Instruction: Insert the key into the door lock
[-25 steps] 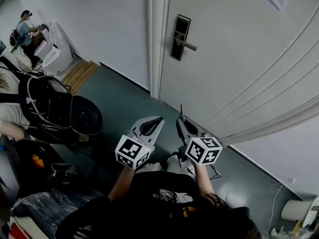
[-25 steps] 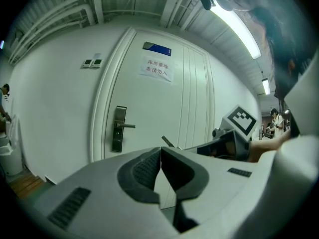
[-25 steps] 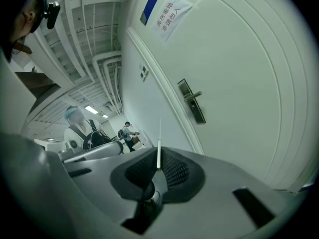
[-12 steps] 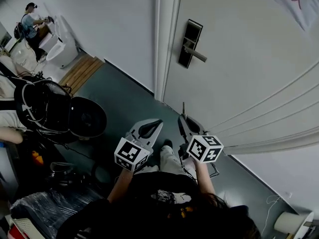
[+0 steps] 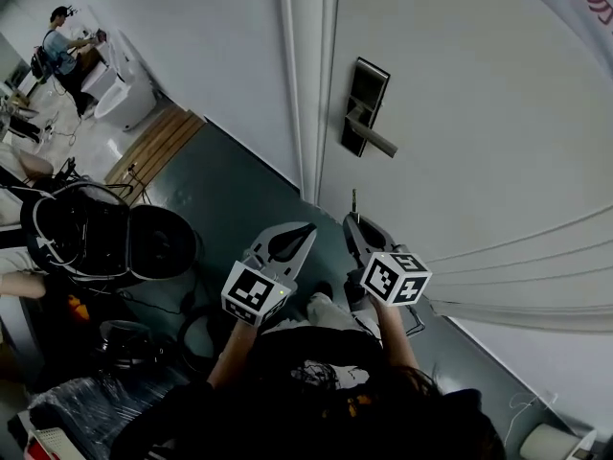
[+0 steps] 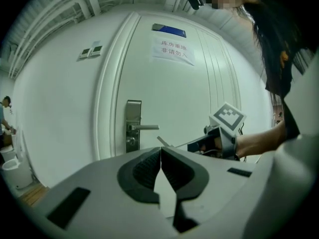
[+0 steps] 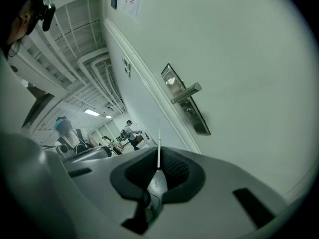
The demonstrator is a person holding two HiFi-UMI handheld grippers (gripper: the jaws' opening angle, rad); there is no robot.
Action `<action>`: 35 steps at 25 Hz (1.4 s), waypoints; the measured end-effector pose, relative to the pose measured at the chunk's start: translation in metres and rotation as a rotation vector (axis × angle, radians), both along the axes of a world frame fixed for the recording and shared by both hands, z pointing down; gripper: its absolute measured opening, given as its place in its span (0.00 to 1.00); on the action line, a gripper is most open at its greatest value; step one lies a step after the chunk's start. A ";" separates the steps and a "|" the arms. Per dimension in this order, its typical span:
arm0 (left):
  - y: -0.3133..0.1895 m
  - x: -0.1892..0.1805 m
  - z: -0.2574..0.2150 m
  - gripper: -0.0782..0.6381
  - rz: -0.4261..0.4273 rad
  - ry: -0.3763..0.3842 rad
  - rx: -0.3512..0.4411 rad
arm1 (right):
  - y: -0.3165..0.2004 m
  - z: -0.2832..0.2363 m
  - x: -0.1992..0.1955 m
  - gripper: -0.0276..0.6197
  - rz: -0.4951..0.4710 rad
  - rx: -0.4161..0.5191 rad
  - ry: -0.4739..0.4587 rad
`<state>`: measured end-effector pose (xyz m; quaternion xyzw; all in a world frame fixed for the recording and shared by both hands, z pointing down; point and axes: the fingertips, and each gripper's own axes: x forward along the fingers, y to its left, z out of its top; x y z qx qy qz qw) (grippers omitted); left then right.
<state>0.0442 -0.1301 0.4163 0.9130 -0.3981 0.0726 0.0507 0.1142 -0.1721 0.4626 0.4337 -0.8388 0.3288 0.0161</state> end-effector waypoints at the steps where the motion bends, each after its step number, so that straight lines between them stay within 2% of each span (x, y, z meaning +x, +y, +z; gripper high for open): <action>1: -0.007 0.003 0.000 0.12 -0.003 -0.002 -0.005 | -0.008 0.003 0.000 0.07 -0.005 -0.006 -0.007; 10: -0.031 0.011 0.006 0.12 0.001 -0.038 -0.041 | -0.047 0.017 -0.009 0.07 -0.032 -0.060 -0.062; 17: -0.047 0.004 0.005 0.12 0.024 -0.041 -0.042 | -0.065 0.030 -0.017 0.07 0.007 -0.125 -0.140; 25: -0.068 -0.012 -0.002 0.12 0.159 -0.018 -0.011 | -0.091 0.040 -0.031 0.07 0.140 -0.161 -0.210; 29: -0.071 -0.031 -0.006 0.12 0.237 -0.004 0.010 | -0.106 0.041 -0.041 0.07 0.223 -0.182 -0.301; 35: -0.080 -0.059 -0.012 0.12 0.308 0.005 0.035 | -0.134 0.045 -0.050 0.07 0.334 -0.208 -0.430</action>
